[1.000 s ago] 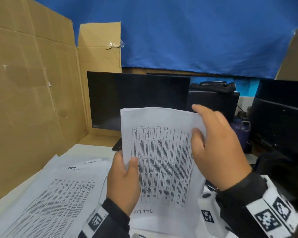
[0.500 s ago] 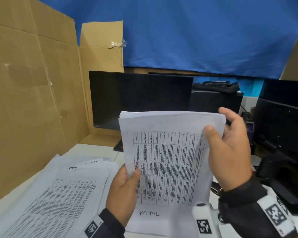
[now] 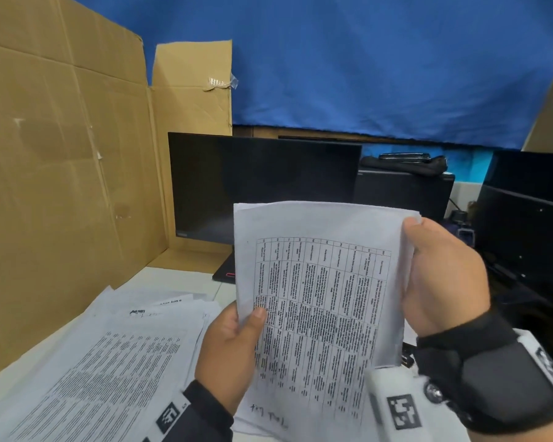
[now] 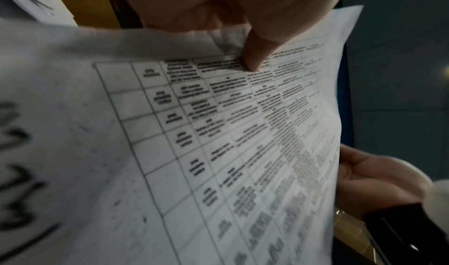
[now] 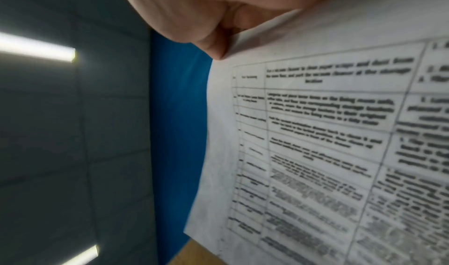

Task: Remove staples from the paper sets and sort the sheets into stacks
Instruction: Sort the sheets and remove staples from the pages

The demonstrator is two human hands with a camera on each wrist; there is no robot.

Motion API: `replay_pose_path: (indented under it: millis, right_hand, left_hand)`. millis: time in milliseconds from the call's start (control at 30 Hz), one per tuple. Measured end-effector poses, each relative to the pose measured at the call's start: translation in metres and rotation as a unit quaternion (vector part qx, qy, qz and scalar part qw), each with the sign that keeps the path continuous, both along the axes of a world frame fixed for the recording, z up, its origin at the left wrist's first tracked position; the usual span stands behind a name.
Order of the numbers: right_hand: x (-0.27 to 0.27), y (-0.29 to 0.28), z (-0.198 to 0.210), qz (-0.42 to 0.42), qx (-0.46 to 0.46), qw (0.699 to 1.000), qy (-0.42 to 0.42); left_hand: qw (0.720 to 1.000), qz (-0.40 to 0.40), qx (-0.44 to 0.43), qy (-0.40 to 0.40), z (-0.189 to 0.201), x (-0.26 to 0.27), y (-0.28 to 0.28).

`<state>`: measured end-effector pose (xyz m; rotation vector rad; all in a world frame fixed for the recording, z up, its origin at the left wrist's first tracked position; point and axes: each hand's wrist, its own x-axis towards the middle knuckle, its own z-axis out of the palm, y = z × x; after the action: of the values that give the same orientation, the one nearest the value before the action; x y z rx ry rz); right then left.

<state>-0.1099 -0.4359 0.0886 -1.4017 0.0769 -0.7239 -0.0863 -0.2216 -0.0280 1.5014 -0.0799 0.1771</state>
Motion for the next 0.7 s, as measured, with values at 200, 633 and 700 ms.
replay_pose_path:
  millis: [200,633,700]
  right_hand:
    - [-0.008,-0.016,0.010,-0.061,-0.100,0.992,0.052]
    - [-0.051,0.055,-0.018,-0.203,-0.742,0.625,-0.136]
    - [-0.044,0.056,-0.024,-0.190,-0.753,0.625,-0.080]
  left_hand:
    - [0.998,0.006,0.051,-0.043,0.030,-0.001,0.008]
    - [0.794,0.065,0.522,-0.304,0.066,-0.025,-0.011]
    - [0.753,0.088,0.562,-0.329,0.075,-0.032,-0.019]
